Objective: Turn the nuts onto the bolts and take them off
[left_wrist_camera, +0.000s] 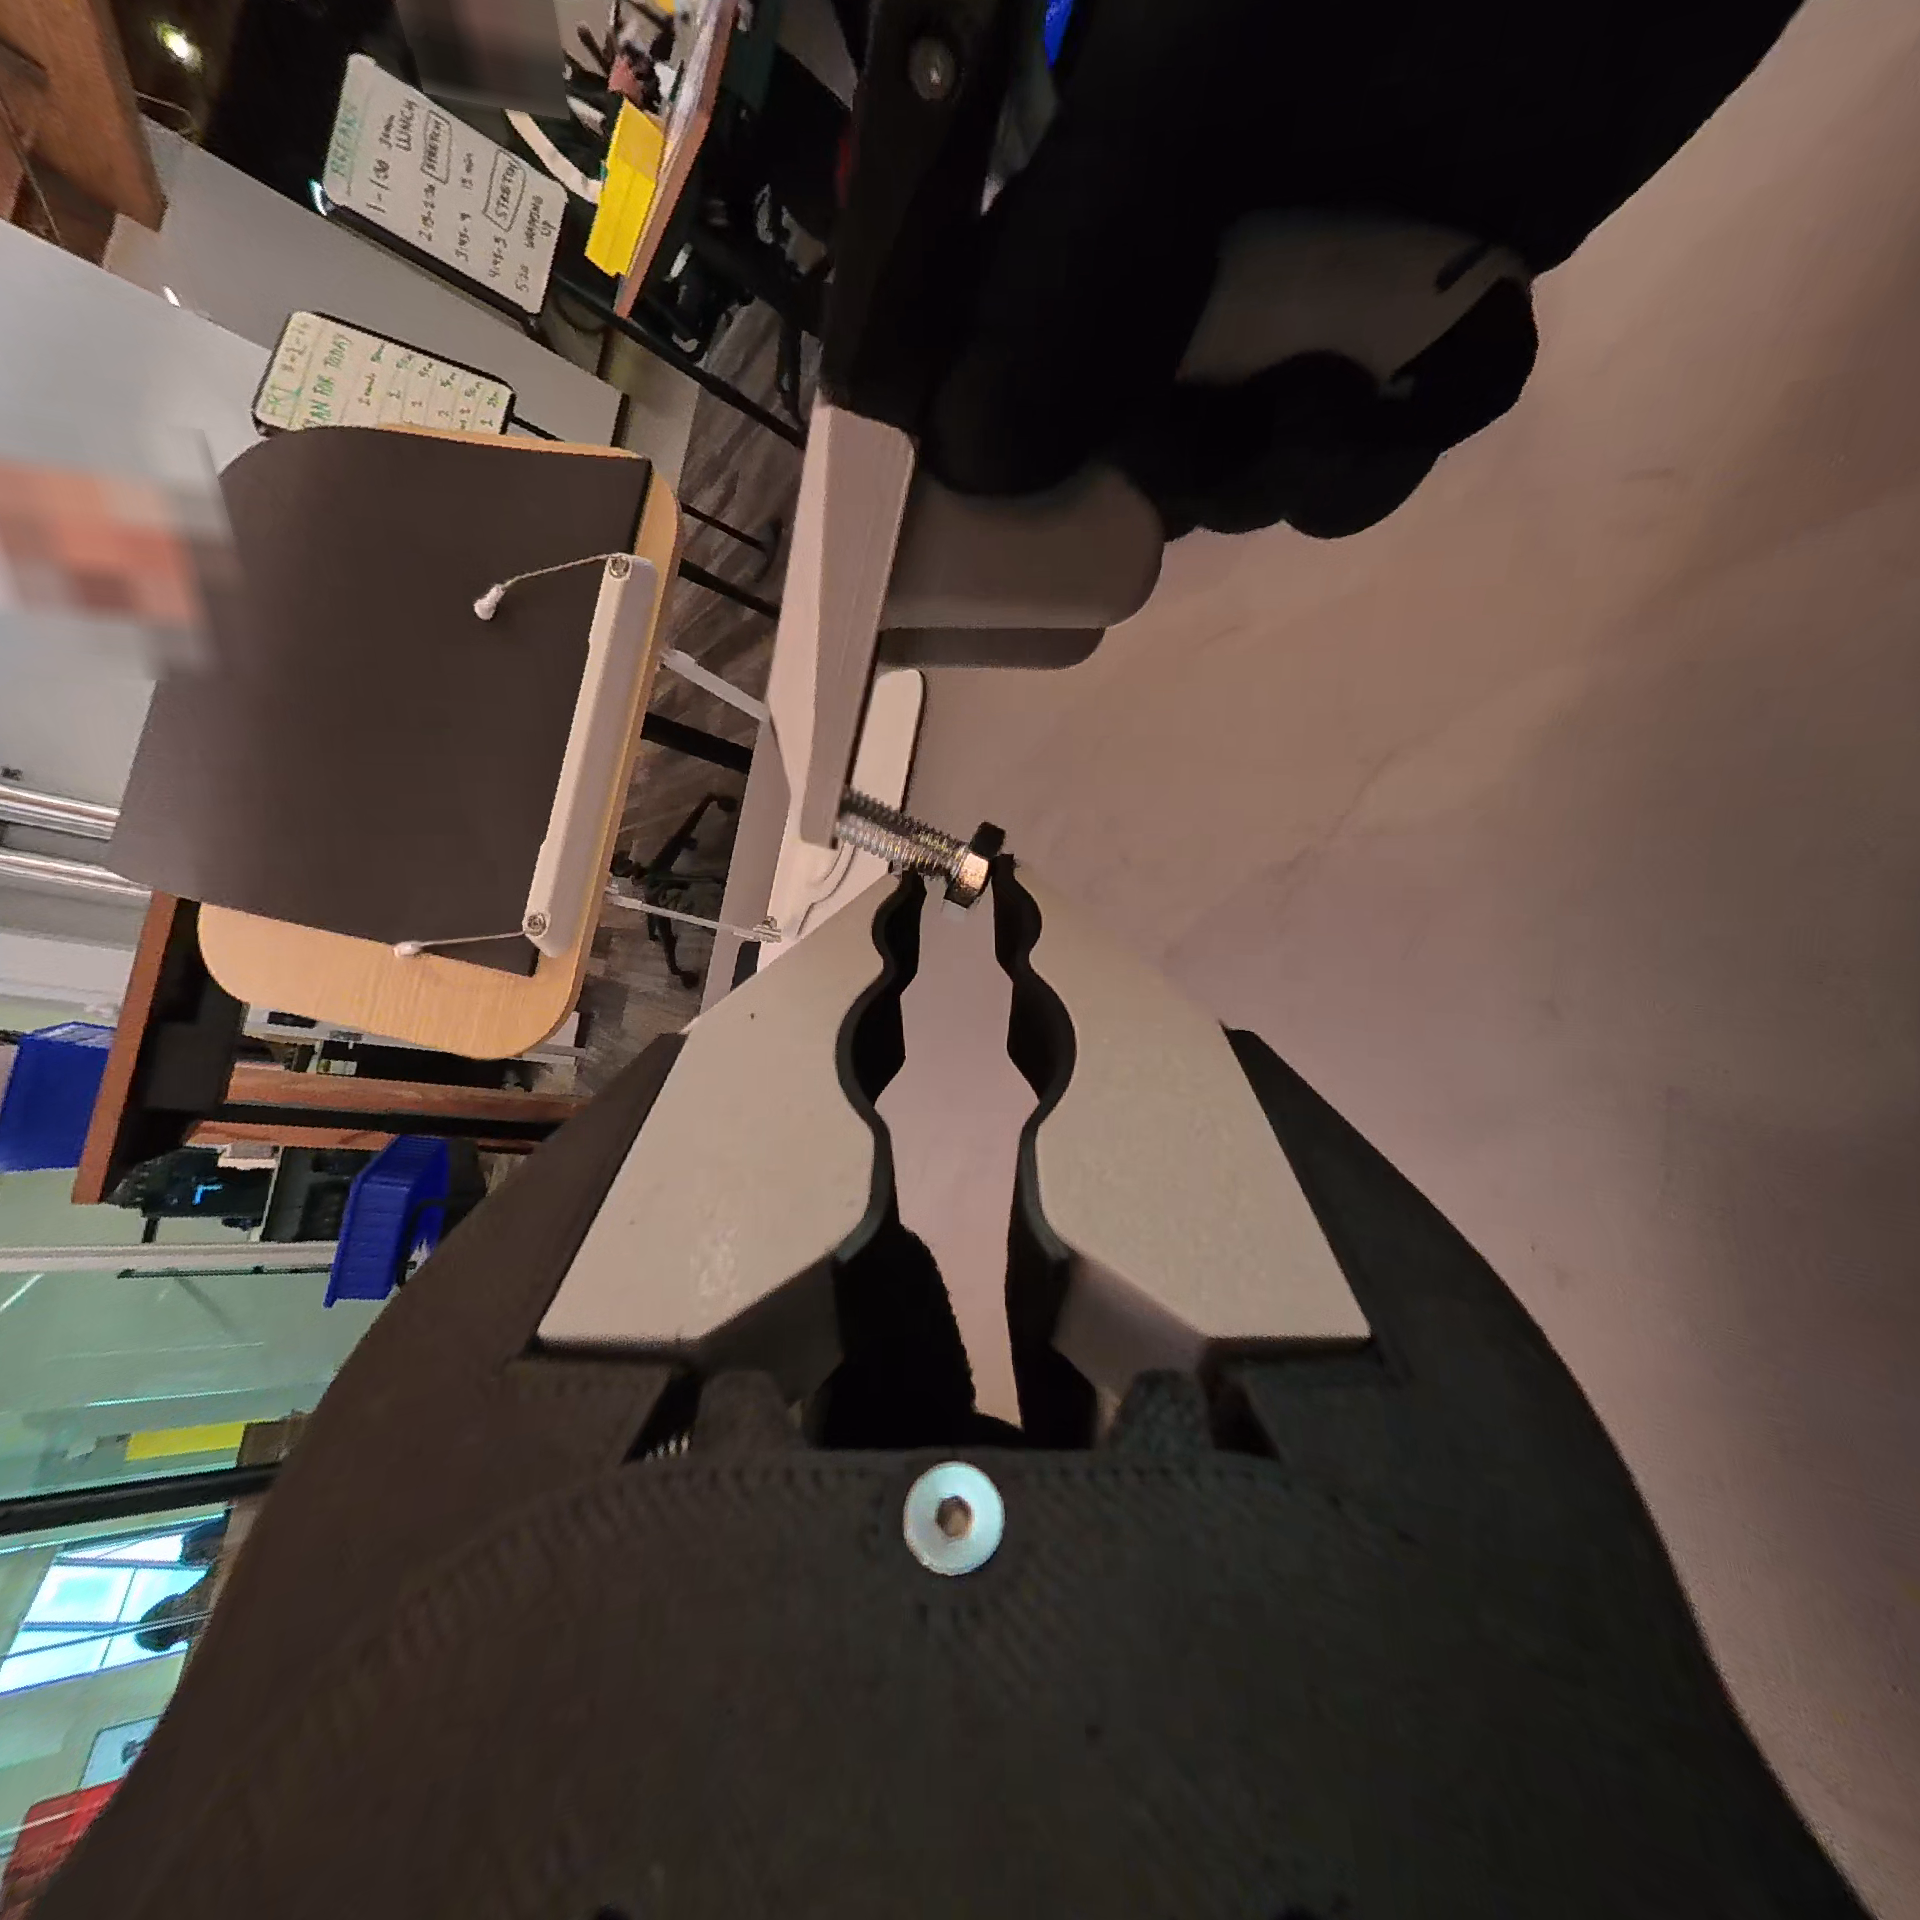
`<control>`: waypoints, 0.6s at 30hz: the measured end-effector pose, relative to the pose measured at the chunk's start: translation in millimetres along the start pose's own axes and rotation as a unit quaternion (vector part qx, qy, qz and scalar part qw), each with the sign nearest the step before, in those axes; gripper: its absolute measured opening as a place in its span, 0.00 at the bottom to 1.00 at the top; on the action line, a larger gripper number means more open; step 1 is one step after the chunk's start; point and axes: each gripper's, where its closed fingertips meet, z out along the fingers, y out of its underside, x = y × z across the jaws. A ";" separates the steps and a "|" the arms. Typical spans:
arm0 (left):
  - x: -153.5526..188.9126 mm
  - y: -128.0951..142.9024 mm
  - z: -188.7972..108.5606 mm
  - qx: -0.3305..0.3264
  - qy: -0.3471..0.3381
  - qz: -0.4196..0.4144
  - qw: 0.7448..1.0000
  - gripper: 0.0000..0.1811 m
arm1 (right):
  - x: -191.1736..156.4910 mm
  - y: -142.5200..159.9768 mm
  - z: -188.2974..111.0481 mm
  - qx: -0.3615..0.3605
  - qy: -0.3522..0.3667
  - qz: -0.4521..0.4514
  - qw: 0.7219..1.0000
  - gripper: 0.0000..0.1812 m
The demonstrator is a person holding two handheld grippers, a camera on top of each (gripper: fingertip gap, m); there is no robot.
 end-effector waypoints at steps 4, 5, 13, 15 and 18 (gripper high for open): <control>1.3 0.2 3.2 0.001 0.005 -0.003 1.000 0.07 | 2.7 1.8 -1.7 -0.009 -0.004 0.004 1.000 0.04; 2.4 0.9 4.7 0.001 0.008 -0.007 1.000 0.07 | 4.2 3.2 -2.0 -0.012 -0.001 0.002 1.000 0.04; 17.8 5.0 6.7 0.005 0.068 -0.155 0.986 0.19 | 13.7 12.8 -6.7 -0.022 0.018 -0.040 0.999 0.04; 18.5 0.9 7.4 0.028 0.092 -0.235 0.967 0.21 | 10.4 11.6 -6.7 -0.015 0.013 -0.056 0.998 0.04; 16.4 -0.2 10.5 0.047 0.112 -0.314 0.942 0.19 | 3.6 10.9 -4.5 -0.012 0.005 -0.077 0.997 0.04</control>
